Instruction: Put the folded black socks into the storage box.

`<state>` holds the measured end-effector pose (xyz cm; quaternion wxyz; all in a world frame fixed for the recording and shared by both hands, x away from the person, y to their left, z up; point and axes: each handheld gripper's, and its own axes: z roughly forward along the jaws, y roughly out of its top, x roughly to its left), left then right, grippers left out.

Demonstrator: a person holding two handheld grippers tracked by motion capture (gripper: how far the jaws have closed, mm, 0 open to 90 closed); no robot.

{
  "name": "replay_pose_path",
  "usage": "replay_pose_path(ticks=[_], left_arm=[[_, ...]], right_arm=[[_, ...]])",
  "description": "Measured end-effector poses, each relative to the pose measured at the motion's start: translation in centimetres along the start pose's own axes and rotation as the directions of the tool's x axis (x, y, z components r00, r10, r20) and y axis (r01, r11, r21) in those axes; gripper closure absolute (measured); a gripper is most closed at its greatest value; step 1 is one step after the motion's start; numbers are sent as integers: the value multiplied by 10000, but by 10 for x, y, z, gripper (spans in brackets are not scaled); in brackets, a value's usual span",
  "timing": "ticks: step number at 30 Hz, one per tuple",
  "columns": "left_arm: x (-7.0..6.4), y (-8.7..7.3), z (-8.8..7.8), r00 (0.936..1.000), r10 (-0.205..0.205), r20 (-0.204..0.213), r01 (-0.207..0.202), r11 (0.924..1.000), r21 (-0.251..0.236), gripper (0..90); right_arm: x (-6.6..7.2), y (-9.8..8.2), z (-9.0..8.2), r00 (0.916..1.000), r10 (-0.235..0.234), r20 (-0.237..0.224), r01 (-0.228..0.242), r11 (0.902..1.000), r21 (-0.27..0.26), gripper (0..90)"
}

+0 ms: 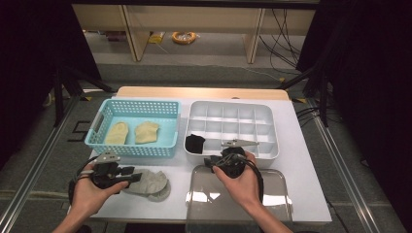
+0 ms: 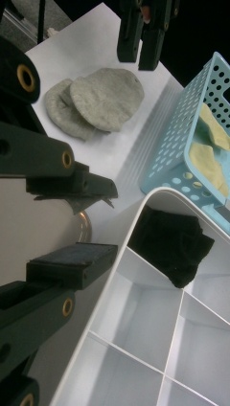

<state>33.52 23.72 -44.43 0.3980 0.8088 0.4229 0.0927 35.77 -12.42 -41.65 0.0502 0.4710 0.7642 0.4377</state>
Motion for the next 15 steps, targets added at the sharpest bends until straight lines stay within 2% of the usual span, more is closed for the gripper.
replay_pose_path(ticks=[3, 4, 5, 8, 9, 10, 11, 12, 13, 15], left_arm=[[-5, 4, 12, 9991, 185, 372, -199, 9991, 365, 548], [-5, 4, 12, 9991, 185, 372, -199, 9991, 365, 547], [-7, 7, 19, 9988, 308, 381, -335, 9968, 719, 548], [-8, 8, 28, 9986, 300, 427, -337, 9954, 891, 549], [-9, 8, 30, 9990, 209, 403, -245, 9957, 896, 550], [-7, 7, 30, 9987, 301, 408, -339, 9947, 973, 551], [-8, 6, 31, 9992, 203, 351, -235, 9952, 949, 552], [-7, 5, 31, 9990, 306, 333, -340, 9939, 1050, 553], [-6, 4, 31, 9991, 258, 333, -290, 9944, 1015, 553], [-6, 2, 31, 9992, 186, 343, -219, 9948, 996, 555]], right_arm=[[0, -1, -1, 9999, 141, 28, -141, 9998, 124, 676], [-2, -1, 0, 9998, -185, 9, 185, 9998, 26, 675], [-1, -2, 0, 10000, 46, 79, -46, 10000, 51, 674], [-3, -3, 0, 10000, 39, 44, -39, 9999, 142, 672], [-4, -3, -1, 9999, -104, 38, 103, 9999, 41, 671], [-4, -4, -1, 10000, 22, 84, -22, 10000, 72, 671], [-3, -4, -2, 9999, 120, 66, -121, 9999, 38, 670], [-4, -4, -2, 10000, -65, 7, 65, 10000, 51, 669], [-4, -4, -2, 9997, -140, 188, 140, 9999, 13, 669], [-4, -4, -3, 9999, -96, 32, 96, 10000, -5, 669]])
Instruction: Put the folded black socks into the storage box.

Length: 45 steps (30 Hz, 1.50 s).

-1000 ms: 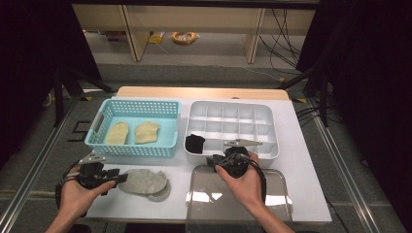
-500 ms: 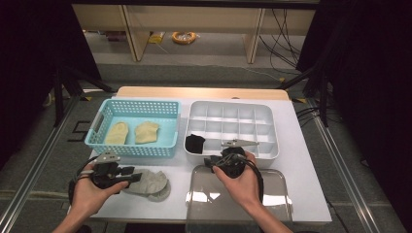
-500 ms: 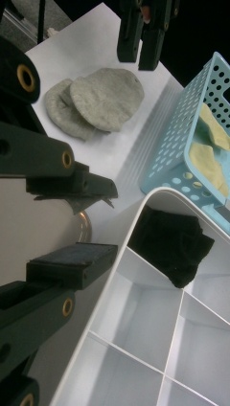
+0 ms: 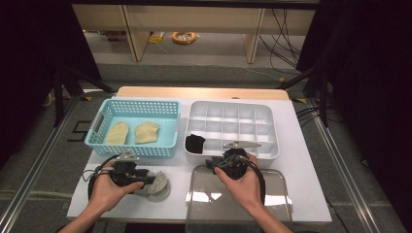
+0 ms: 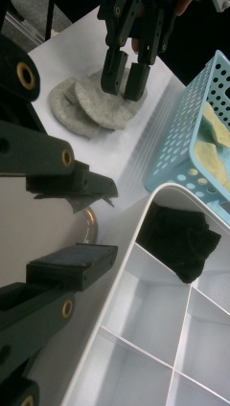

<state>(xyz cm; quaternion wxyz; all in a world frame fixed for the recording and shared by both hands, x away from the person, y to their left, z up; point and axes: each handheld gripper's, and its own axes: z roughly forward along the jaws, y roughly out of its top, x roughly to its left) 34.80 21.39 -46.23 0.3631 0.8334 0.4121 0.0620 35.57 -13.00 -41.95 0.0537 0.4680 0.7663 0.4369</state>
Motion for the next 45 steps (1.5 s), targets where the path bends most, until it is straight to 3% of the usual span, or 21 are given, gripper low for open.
replay_pose_path(ticks=[4, 11, 12, 13, 14, 17, 18, 32, 35, 37, 40, 42, 45], left_arm=[[0, -4, 1, 10000, -52, 44, 52, 9998, -215, 551], [-5, -4, 1, 9997, 234, -67, -236, 9991, -359, 539], [-5, -3, 1, 9998, 160, -73, -163, 9990, -404, 540], [-5, -3, 1, 9999, 165, 19, -164, 9988, -452, 539], [-5, -4, 0, 9998, 179, -45, -182, 9986, -505, 539], [-5, -4, 0, 9999, 132, -74, -136, 9982, -589, 539], [-4, -4, 1, 9999, 135, -29, -136, 9984, -545, 539], [-6, -4, -4, 9999, 51, -150, -62, 9967, -804, 536], [-5, -3, -5, 9999, 77, -151, -91, 9955, -940, 534], [-4, -3, -6, 9999, 84, -104, -93, 9960, -884, 534], [-4, -4, -6, 9999, 39, -104, -48, 9957, -922, 533], [-5, -4, -7, 9998, -47, -190, 29, 9954, -961, 532], [-4, -5, -8, 9998, 25, -217, -44, 9960, -894, 531]], right_arm=[[-1, -1, -1, 10000, 72, -16, -72, 9999, 73, 666], [-3, -1, -1, 10000, -14, 79, 14, 10000, 2, 662], [-3, -1, -3, 9999, -2, -102, 2, 10000, -4, 662], [-1, -1, -3, 9994, 336, -93, -336, 9994, 41, 662], [-2, 0, -3, 9999, 89, -115, -89, 10000, -21, 662], [-1, -2, -3, 9994, 344, -66, -344, 9994, 34, 661], [-3, -2, -2, 9999, 122, -71, -122, 9999, 12, 662], [-7, -3, -5, 9998, 202, -43, -202, 9998, -46, 660], [-3, -3, -6, 9984, 565, -32, -565, 9984, 11, 660], [-6, -3, -4, 9996, 280, -71, -281, 9996, -4, 660], [-4, -4, -4, 9990, 453, -60, -453, 9990, 55, 660], [-6, -3, -4, 9998, 222, -11, -222, 9998, 9, 660], [-5, -3, -5, 9993, 364, -81, -364, 9993, -28, 659]])
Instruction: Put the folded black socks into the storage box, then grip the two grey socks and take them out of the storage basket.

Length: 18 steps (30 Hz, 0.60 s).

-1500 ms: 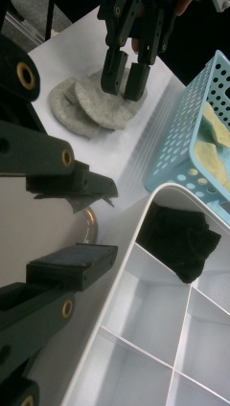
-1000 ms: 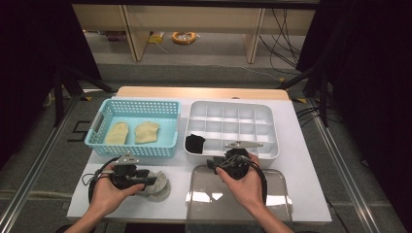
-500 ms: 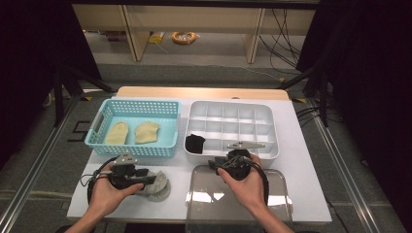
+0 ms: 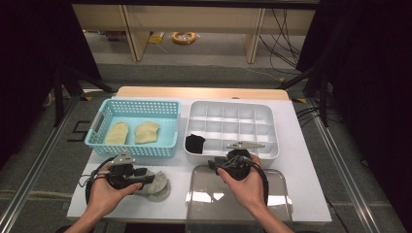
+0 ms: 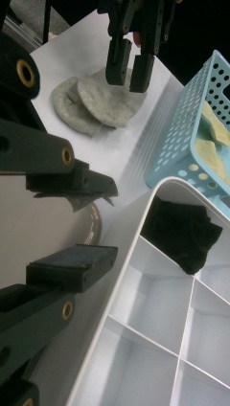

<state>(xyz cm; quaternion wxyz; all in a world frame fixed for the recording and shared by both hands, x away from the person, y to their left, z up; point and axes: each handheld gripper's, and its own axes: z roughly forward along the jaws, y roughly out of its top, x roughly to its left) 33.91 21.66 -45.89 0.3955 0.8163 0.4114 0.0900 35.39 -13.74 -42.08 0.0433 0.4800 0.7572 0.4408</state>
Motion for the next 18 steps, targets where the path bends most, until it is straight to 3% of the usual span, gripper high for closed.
replay_pose_path(ticks=[8, 18], left_arm=[[-1, -1, -1, 9999, -97, 60, 98, 9998, -157, 529], [-1, -1, -2, 10000, -83, 27, 83, 9999, -101, 525]], right_arm=[[-1, 1, -1, 9998, -204, 48, 204, 9998, -49, 659], [-1, 1, -1, 9999, -139, 69, 140, 9999, -74, 659]])
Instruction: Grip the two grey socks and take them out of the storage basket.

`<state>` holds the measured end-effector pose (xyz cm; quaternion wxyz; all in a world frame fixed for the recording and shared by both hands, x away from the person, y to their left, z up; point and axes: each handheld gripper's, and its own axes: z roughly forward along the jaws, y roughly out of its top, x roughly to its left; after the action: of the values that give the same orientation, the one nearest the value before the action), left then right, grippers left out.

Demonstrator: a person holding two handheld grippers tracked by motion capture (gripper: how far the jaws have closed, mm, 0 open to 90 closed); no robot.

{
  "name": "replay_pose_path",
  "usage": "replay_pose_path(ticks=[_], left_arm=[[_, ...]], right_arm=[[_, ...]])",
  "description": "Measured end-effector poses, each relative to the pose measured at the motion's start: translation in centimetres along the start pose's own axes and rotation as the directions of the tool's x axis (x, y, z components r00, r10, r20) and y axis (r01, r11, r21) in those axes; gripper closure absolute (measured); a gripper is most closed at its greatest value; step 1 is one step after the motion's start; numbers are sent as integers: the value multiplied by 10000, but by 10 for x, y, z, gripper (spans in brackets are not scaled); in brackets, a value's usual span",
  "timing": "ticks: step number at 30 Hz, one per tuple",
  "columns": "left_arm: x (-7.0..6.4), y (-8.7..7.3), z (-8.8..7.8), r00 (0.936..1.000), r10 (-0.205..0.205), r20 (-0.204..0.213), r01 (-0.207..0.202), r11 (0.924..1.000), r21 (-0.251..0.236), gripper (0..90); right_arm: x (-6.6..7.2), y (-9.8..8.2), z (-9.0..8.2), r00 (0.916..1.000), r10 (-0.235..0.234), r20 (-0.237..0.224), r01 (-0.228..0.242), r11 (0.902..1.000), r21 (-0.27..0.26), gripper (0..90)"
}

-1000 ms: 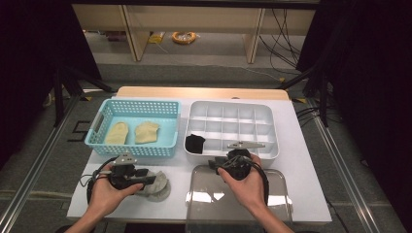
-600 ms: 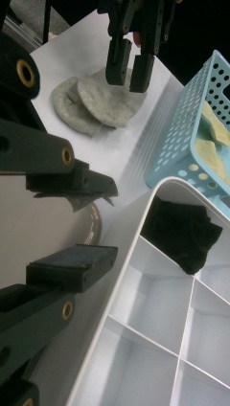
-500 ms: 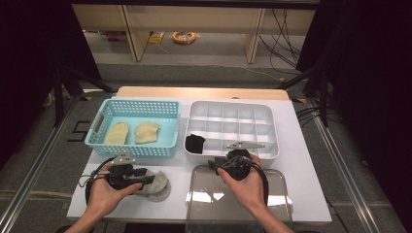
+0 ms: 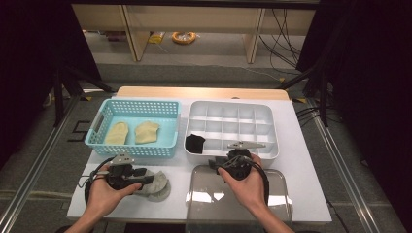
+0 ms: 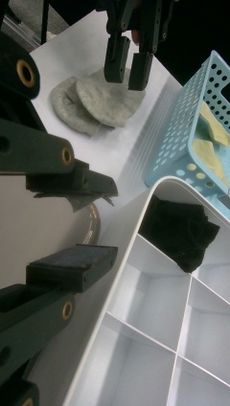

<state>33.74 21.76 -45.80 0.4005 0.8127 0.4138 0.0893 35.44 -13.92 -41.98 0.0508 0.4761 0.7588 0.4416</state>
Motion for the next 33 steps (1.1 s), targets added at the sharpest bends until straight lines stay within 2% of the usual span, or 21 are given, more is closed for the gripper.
replay_pose_path(ticks=[4, 7, 8, 12, 14, 16, 18, 19, 20, 21, 22, 23, 24, 25, 28, 29, 30, 31, 33], left_arm=[[0, -2, 0, 10000, -15, 4, 15, 10000, 22, 523], [0, -3, 2, 9999, -76, 101, 74, 9999, 153, 521], [-2, -5, 3, 10000, -16, 70, 14, 9993, 370, 521], [-4, -6, 6, 9995, 114, 298, -133, 9978, 642, 527], [-5, -6, 8, 9997, 125, 229, -140, 9977, 668, 549], [-5, -5, 14, 9989, 276, 373, -312, 9946, 994, 567], [-6, -5, 17, 9979, 455, 457, -509, 9910, 1237, 587], [-6, -4, 18, 9975, 576, 421, -627, 9894, 1312, 605], [-6, -4, 19, 9975, 595, 383, -642, 9887, 1355, 627], [-5, -3, 20, 9964, 738, 418, -792, 9860, 1467, 645], [-6, -4, 21, 9967, 712, 393, -765, 9849, 1554, 665], [-6, -4, 22, 9966, 742, 359, -789, 9845, 1563, 686], [-7, -4, 23, 9967, 685, 428, -744, 9846, 1580, 704], [-6, -3, 23, 9959, 795, 428, -858, 9810, 1741, 724], [-6, -2, 24, 9949, 931, 379, -984, 9789, 1793, 787], [-6, -2, 24, 9949, 931, 379, -984, 9789, 1793, 812], [-8, -2, 24, 9954, 896, 334, -941, 9799, 1757, 812], [-8, -1, 22, 9948, 943, 384, -997, 9788, 1787, 859], [-8, 0, 20, 9961, 738, 485, -810, 9825, 1675, 880]], right_arm=[[1, 0, -1, 9998, 187, 66, -188, 9998, 107, 660], [0, 0, -1, 10000, 83, 28, -83, 10000, 30, 660], [0, 0, -1, 10000, 71, 36, -71, 10000, 21, 660], [0, 0, -1, 9999, 99, -16, -99, 10000, -1, 661], [0, 0, -1, 9999, 135, 4, -135, 9999, 18, 660], [0, 0, 0, 10000, -47, 48, 47, 10000, -10, 660], [2, 0, 0, 9999, 22, 121, -22, 10000, 4, 660], [4, 0, -1, 9997, 230, 130, -231, 9997, 65, 661], [2, 0, -1, 9999, -44, 114, 44, 10000, -16, 660], [3, 0, -1, 10000, -21, 8, 21, 10000, 31, 660], [2, 1, -2, 9997, -155, 205, 154, 9999, 48, 660], [4, 0, -1, 9999, 115, 62, -116, 9999, 57, 660], [5, 0, 0, 9999, 169, 2, -169, 9998, 67, 660], [3, 0, -1, 9992, -242, 329, 241, 9997, 47, 660], [3, 0, -1, 9996, -229, 169, 227, 9997, 69, 660], [3, 0, -1, 9996, -229, 169, 227, 9997, 69, 660], [3, 0, 0, 9999, -17, 135, 16, 10000, 63, 660], [2, 0, 0, 9999, -104, 15, 104, 9999, 64, 660], [2, 0, -1, 9999, -138, 84, 138, 9999, -11, 659]])
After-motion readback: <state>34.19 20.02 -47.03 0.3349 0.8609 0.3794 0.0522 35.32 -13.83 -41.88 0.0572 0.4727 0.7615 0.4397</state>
